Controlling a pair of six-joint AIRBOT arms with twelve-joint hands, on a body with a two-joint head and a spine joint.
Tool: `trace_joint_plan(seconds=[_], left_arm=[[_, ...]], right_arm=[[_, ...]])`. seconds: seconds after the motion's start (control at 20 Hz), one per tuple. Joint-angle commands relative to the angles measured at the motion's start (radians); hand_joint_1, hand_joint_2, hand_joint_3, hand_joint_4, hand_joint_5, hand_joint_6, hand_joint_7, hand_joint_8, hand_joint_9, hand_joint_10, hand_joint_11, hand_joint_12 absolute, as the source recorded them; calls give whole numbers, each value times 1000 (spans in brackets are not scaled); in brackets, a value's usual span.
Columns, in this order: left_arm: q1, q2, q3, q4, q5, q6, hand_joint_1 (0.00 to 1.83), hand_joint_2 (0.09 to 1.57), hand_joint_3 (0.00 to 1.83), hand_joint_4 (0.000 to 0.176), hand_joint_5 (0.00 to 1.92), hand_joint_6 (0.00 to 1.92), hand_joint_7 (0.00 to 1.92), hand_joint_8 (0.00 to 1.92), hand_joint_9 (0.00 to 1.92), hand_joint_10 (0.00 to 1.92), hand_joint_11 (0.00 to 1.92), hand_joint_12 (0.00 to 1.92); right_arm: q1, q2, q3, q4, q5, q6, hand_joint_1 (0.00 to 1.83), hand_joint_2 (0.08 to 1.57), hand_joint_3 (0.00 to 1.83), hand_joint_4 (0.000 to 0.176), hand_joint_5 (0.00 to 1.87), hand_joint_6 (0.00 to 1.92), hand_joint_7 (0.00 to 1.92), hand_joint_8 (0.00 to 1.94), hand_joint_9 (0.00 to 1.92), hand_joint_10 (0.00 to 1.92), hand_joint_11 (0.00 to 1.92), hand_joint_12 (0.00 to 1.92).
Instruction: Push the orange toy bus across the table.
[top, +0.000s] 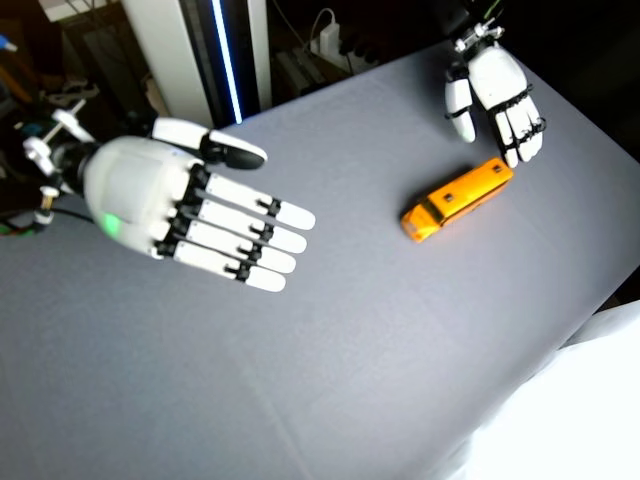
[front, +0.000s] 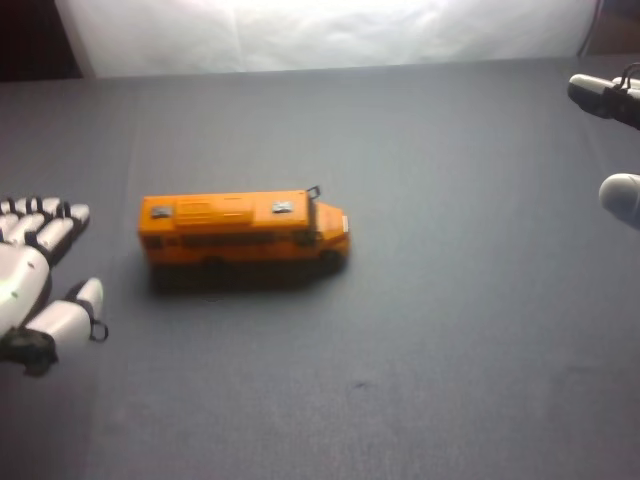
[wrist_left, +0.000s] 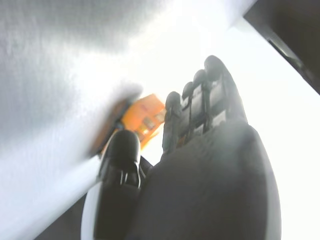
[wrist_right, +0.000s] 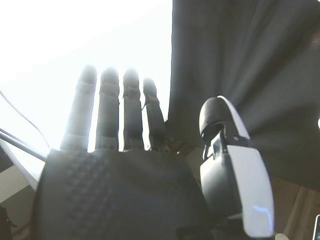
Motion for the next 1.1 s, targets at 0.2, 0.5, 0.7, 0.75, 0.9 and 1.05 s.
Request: trace_joint_plan(seconds=[0.2, 0.5, 0.7, 0.75, 0.9, 1.05], left_arm=[[2, 46, -34, 203, -355, -201, 0, 1561, 33, 0, 172, 2, 141, 1, 103, 2, 0, 292], [24, 90, -86, 369, -530, -285, 0, 1570, 53, 0, 149, 1, 122, 2, 50, 3, 0, 47], [23, 79, -73, 402, -530, -354, 0, 1571, 133, 0, 138, 1, 67, 0, 2, 0, 0, 0], [23, 79, -73, 412, -530, -355, 0, 1571, 83, 0, 118, 0, 39, 2, 0, 0, 0, 0], [17, 86, -81, 428, -531, -338, 0, 1532, 3, 0, 64, 0, 1, 0, 0, 0, 0, 0], [0, 88, -88, 449, -531, -322, 0, 1482, 0, 0, 36, 0, 0, 0, 0, 0, 0, 0]], right_arm=[[-17, 10, -1, 46, 240, 21, 222, 1335, 6, 0, 257, 4, 319, 2, 301, 5, 278, 79], [-41, 30, -29, 80, 406, 16, 851, 1270, 0, 0, 227, 3, 173, 2, 138, 4, 103, 5], [-41, 34, -43, 88, 432, 14, 933, 1187, 0, 0, 186, 3, 149, 6, 162, 11, 131, 20], [-41, 37, -48, 82, 432, 14, 901, 1201, 0, 0, 195, 6, 161, 9, 162, 8, 124, 16], [-32, 50, -72, 63, 432, -10, 725, 1259, 8, 0, 146, 0, 116, 0, 89, 0, 47, 0], [-24, 52, -78, 52, 433, -12, 682, 1272, 8, 0, 172, 7, 114, 1, 74, 0, 32, 0]])
